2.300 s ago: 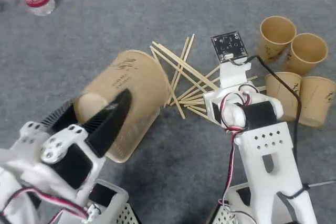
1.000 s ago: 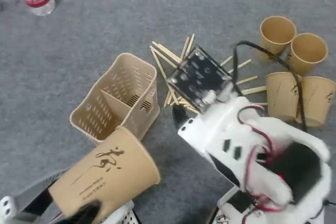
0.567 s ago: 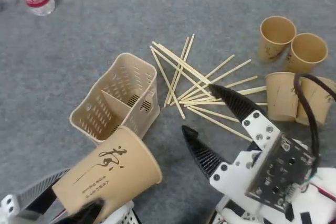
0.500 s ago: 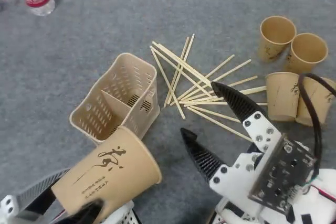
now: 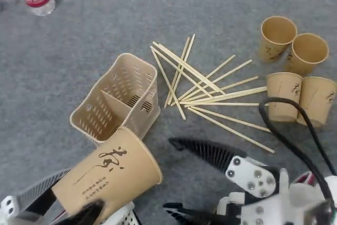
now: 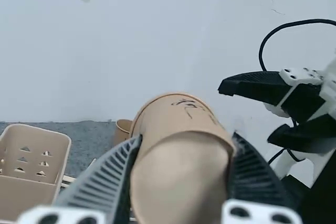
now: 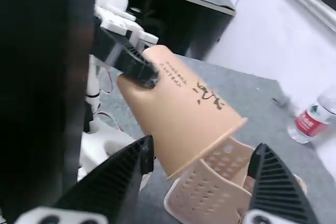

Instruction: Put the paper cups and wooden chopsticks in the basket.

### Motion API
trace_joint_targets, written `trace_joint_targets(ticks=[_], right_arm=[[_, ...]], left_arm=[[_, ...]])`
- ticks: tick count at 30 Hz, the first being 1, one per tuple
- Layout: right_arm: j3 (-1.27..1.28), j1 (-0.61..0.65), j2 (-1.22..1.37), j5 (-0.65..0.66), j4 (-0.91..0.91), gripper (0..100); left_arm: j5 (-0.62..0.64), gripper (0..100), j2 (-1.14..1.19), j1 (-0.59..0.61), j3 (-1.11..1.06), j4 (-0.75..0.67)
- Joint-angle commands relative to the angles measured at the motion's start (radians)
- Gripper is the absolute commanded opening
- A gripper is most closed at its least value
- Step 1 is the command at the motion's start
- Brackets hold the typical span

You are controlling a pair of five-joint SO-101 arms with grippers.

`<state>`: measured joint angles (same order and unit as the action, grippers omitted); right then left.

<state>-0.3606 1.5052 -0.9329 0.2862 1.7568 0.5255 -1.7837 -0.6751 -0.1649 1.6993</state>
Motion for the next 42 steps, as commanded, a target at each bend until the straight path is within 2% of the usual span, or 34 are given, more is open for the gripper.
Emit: trace_joint_targets(ticks=[1,5,10,22,27,32,37,39,42], right_arm=[[0.051,0.016,-0.001,-0.009,0.039,29.9],[0.094,0.012,-0.002,0.018,0.038,29.9],[0.092,-0.107,-0.002,-0.003,0.036,29.9],[0.114,0.021,0.010,-0.003,0.033,29.7],[0.112,0.102,0.010,0.040,0.031,22.9],[0.114,0.101,0.005,0.046,0.033,14.1],[0.114,0.099,0.010,0.048,0.030,4.6],[0.114,0.079,0.010,0.071,0.025,0.2],[0.114,0.008,0.004,0.118,0.018,0.7]], left_arm=[[-0.005,1,0.005,-0.002,-0.001,-0.032],[-0.003,1,0.005,-0.002,-0.001,-0.031],[-0.003,1,0.005,0.000,-0.001,-0.034],[-0.003,1,0.005,0.000,-0.028,-0.091],[-0.003,1,0.003,0.000,-0.170,-0.132],[-0.003,1,-0.044,0.000,-0.234,-0.238],[-0.002,1,-0.040,0.000,-0.274,-0.250],[-0.002,1,-0.040,0.000,-0.295,-0.250],[-0.002,1,-0.040,0.000,-0.312,-0.250]])
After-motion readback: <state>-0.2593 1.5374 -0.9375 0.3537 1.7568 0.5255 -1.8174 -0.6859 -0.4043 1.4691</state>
